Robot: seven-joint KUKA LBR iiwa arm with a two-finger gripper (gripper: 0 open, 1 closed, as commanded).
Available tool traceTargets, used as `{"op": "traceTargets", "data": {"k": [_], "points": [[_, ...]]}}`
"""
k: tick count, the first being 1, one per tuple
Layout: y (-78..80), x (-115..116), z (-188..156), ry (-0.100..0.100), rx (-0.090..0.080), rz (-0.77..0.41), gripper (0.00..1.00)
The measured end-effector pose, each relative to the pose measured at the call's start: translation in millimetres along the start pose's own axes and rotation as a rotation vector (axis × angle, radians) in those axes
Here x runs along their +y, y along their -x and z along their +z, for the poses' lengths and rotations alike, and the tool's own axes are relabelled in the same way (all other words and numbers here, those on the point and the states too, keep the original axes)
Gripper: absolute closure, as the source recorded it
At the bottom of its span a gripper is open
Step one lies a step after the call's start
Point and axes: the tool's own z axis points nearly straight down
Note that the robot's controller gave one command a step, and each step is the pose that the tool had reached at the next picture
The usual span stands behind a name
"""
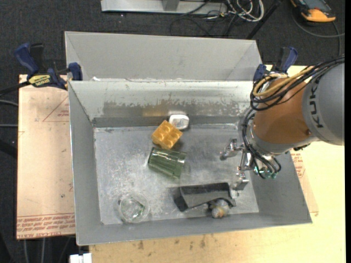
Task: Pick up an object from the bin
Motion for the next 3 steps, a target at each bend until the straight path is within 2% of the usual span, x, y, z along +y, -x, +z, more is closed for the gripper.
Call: {"op": "traceTargets", "data": {"k": [1,2,3], "points": [[-0.2,0.0,0.0,0.0,0.002,0.0,1.0],[0.0,0.0,0.0,0.0,0.0,0.0,0.0],[-0.2,0.1,0.0,0.0,0.002,0.0,1.0]]}}
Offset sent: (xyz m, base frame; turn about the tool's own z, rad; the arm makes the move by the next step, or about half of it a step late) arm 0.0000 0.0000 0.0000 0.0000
